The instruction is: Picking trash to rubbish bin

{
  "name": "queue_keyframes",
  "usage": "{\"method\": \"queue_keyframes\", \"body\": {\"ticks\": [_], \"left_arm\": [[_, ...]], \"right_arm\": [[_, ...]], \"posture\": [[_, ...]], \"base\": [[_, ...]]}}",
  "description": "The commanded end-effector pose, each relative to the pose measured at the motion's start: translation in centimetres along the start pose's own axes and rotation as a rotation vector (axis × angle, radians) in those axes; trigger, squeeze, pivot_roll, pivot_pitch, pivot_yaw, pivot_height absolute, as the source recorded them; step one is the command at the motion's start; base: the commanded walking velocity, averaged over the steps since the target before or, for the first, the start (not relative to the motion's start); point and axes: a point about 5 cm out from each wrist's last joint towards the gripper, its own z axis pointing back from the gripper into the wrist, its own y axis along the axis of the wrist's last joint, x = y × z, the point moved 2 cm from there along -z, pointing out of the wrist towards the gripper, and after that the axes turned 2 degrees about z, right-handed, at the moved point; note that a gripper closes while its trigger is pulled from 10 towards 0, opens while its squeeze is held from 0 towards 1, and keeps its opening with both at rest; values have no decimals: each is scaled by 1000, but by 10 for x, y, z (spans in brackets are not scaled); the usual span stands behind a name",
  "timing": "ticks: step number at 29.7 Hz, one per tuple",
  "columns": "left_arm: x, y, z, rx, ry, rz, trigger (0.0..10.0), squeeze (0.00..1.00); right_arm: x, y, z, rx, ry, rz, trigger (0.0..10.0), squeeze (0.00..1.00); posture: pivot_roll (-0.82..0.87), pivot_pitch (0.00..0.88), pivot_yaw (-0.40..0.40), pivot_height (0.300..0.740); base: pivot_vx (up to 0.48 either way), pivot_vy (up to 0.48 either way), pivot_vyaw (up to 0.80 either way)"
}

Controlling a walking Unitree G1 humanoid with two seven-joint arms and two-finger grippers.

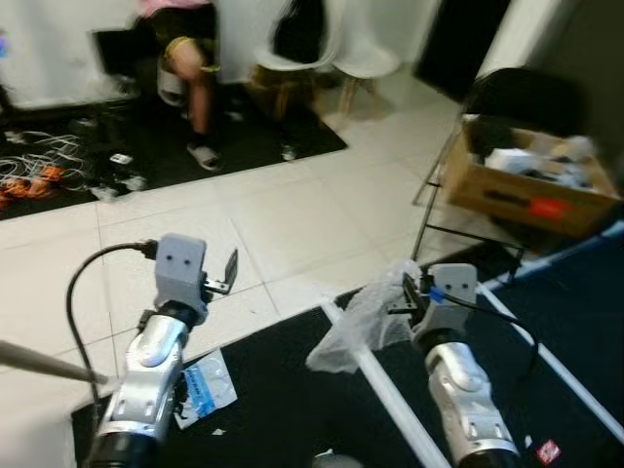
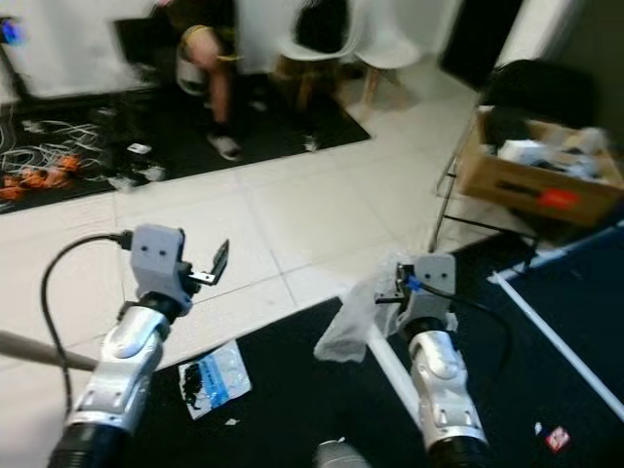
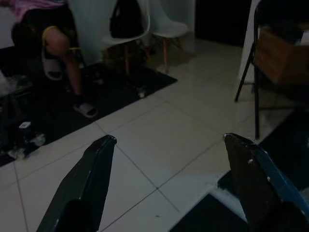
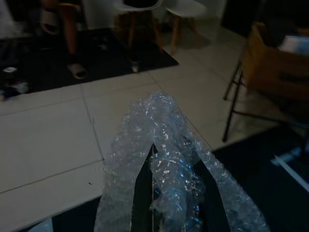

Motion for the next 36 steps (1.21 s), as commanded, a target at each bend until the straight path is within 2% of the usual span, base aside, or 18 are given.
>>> {"method": "queue_keyframes", "body": {"ticks": [1,26,36], "left_arm": [[-3,-8,-1,-41,18,-29,10000,0],[-4,-7,-3,-53,5,-59,10000,0],[-4,-4,-9,-57,-56,-95,10000,0]], "right_arm": [[2,-7,2,-32,-10,-5,10000,0],[-4,-11,3,-36,-2,-4,10000,0],[-8,-13,4,-28,-28,-22,10000,0]], "posture": [[-80,4,-13,740],[-73,20,15,740],[-64,21,78,740]], "base": [[0,0,-800],[0,0,-800],[0,0,-800]]}}
